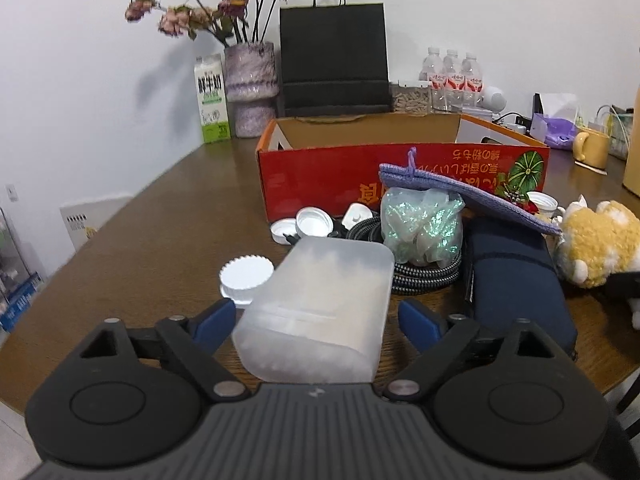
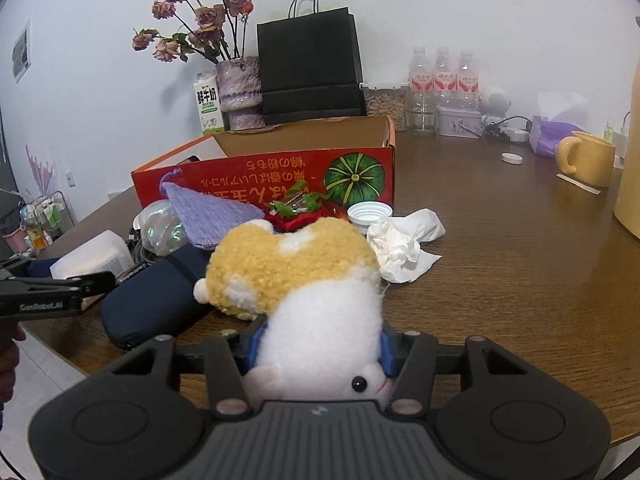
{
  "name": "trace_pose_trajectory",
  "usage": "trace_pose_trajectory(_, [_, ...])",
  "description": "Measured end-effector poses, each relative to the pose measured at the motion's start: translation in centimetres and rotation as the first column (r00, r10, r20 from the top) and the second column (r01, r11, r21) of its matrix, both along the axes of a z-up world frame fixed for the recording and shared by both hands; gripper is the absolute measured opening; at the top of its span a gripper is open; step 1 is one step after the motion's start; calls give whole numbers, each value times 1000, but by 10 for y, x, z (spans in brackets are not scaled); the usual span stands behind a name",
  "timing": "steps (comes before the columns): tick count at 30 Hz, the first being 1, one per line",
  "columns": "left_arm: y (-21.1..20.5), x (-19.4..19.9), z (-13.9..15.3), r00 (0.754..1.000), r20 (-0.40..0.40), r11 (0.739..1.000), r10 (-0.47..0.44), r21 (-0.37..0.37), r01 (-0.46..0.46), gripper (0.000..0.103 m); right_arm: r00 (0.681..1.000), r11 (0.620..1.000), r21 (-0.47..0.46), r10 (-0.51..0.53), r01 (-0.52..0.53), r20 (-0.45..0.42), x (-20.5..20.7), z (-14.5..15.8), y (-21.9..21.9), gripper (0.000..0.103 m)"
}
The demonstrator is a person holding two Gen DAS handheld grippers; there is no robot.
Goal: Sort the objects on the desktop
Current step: 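Grasp the plush toy with the right tool while the left tool grasps the translucent box, then carry both held objects into the cardboard box and open both tools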
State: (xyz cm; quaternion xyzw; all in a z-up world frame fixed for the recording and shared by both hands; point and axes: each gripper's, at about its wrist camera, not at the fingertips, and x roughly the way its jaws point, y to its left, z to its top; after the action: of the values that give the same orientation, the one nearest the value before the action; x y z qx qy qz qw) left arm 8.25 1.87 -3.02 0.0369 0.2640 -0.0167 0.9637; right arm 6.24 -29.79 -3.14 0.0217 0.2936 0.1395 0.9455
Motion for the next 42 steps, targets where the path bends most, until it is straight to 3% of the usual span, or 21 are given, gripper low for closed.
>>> trace_pose_trajectory(7, [2, -10, 4, 1000, 26, 999, -17, -49, 18, 70, 1000, 1000, 11, 1, -1, 26, -6, 6, -2, 50])
trace_pose_trajectory(13, [3, -19, 19, 996, 86, 998, -9, -63, 15, 68, 997, 1000, 24, 3, -5, 74, -11, 20, -3, 50])
trace_pose_trajectory(20, [4, -24, 56, 977, 213, 996, -28, -75, 45, 68, 990, 999, 37, 14, -20, 144, 0, 48, -2, 50])
trace_pose_trajectory(25, [-3, 5, 92, 954, 295, 995, -50, -68, 73, 68, 977, 998, 31, 39, -46, 208, 33, 80, 11, 50])
trace_pose_trajectory(29, [-8, 58, 120, 949, 315, 995, -23, -84, 52, 68, 974, 998, 32, 54, -63, 220, 83, 106, 22, 50])
trace_pose_trajectory(33, [-19, 129, 134, 966, 260, 998, 3, -57, 12, 68, 983, 998, 4, 54, -56, 178, 151, 120, 39, 50])
trace_pose_trajectory(37, [-30, 194, 127, 985, 173, 1000, 6, -11, -4, 68, 994, 999, -33, 41, -38, 102, 224, 121, 60, 50])
trace_pose_trajectory(42, [-32, 268, 103, 999, -20, 999, 40, -14, -40, 68, 999, 996, -89, 20, -24, -44, 299, 98, 80, 50])
